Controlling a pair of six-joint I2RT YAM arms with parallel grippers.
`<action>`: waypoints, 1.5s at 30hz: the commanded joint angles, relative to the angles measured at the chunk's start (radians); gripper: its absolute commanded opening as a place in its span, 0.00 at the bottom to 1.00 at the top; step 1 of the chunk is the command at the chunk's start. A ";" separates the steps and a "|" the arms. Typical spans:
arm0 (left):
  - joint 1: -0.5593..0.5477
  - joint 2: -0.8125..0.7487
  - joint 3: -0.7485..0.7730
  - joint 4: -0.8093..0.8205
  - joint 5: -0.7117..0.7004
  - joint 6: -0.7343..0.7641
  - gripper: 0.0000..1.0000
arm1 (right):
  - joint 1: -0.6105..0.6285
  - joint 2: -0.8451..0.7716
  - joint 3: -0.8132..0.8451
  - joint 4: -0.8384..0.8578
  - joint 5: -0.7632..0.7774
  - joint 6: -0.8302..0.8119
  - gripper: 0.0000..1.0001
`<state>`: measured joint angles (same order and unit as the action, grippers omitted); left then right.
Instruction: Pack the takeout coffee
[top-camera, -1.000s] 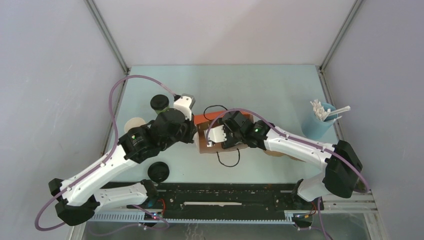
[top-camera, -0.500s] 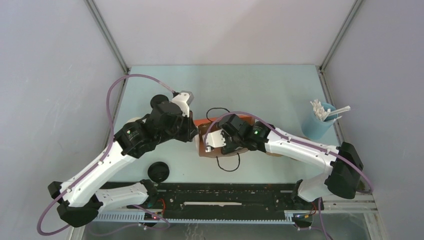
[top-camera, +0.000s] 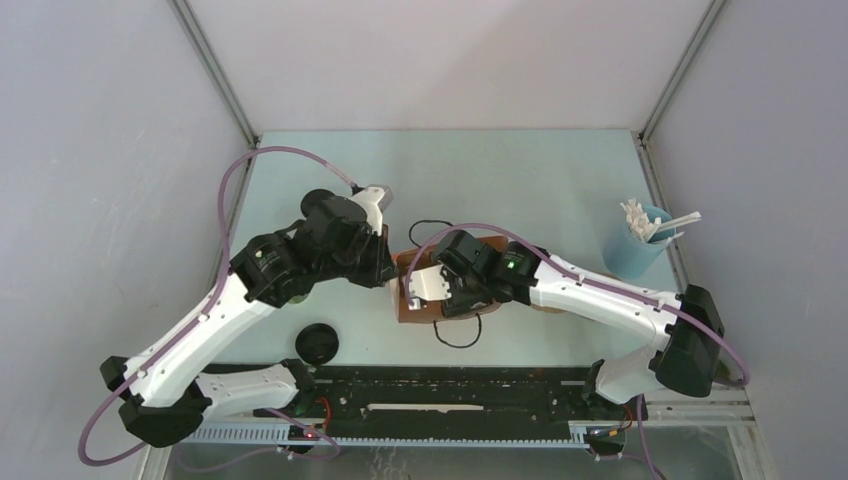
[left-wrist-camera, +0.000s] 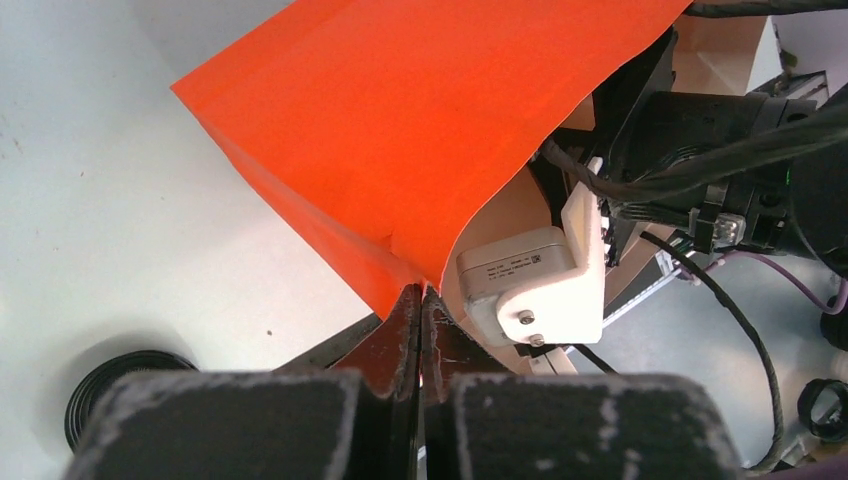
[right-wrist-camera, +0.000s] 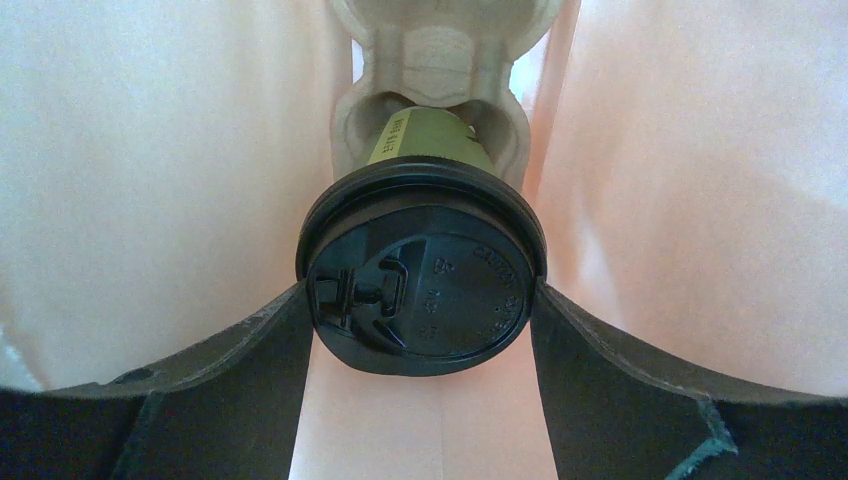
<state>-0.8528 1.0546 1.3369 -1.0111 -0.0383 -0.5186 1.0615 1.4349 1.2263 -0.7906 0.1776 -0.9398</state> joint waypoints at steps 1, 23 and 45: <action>0.021 0.033 0.074 -0.055 0.031 -0.020 0.00 | -0.008 0.028 0.032 -0.012 -0.045 0.007 0.59; 0.156 0.191 0.369 -0.199 -0.003 0.114 0.53 | -0.122 0.189 0.133 -0.004 -0.263 -0.008 0.60; 0.215 -0.042 0.391 -0.260 -0.230 0.203 0.89 | -0.189 0.394 0.149 0.068 -0.366 0.052 0.61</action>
<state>-0.6518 1.0103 1.6814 -1.2446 -0.2195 -0.3637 0.8890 1.7191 1.4082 -0.6895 -0.1371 -0.9340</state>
